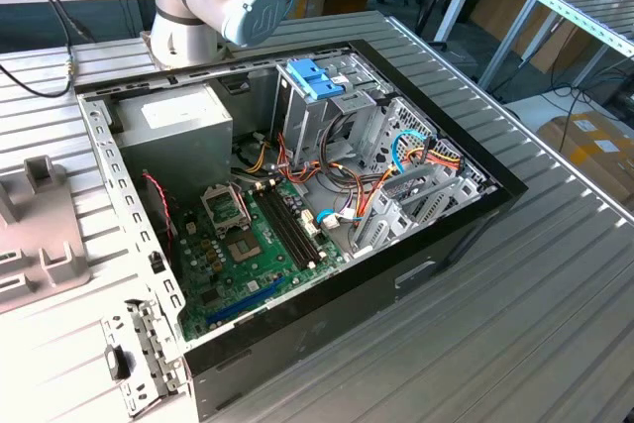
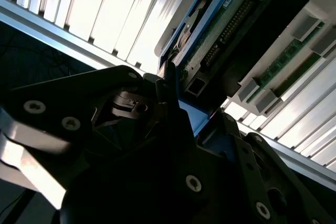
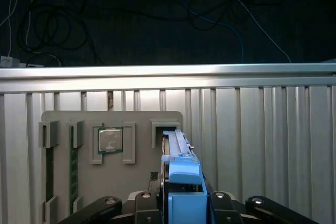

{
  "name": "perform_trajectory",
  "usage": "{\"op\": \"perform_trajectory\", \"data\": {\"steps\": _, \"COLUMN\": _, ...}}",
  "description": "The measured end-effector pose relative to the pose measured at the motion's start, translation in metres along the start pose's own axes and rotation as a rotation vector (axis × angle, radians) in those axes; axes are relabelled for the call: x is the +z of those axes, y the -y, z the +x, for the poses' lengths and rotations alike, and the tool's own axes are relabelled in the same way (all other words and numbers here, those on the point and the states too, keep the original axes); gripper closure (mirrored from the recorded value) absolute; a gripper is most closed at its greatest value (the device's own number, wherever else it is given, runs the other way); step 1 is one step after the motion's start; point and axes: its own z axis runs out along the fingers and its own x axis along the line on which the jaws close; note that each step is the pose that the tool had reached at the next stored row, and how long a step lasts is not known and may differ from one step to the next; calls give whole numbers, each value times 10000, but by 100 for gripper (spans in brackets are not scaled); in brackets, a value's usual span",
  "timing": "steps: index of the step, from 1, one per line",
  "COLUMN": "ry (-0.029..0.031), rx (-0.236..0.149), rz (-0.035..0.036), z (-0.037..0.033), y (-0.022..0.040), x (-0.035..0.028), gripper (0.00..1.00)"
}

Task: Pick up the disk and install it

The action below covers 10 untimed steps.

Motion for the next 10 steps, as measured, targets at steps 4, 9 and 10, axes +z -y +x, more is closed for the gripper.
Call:
{"op": "perform_trajectory", "data": {"steps": 4, "ry": 0, "rx": 0, "rz": -1, "z": -1, "y": -1, "x": -15, "gripper": 63}}
{"op": "perform_trajectory", "data": {"steps": 9, "ry": 5, "rx": -1, "rz": 2, "z": -2, "y": -1, "x": -36, "gripper": 63}}
{"op": "perform_trajectory", "data": {"steps": 10, "ry": 5, "rx": -1, "rz": -1, "z": -2, "y": -1, "x": -41, "gripper": 63}}
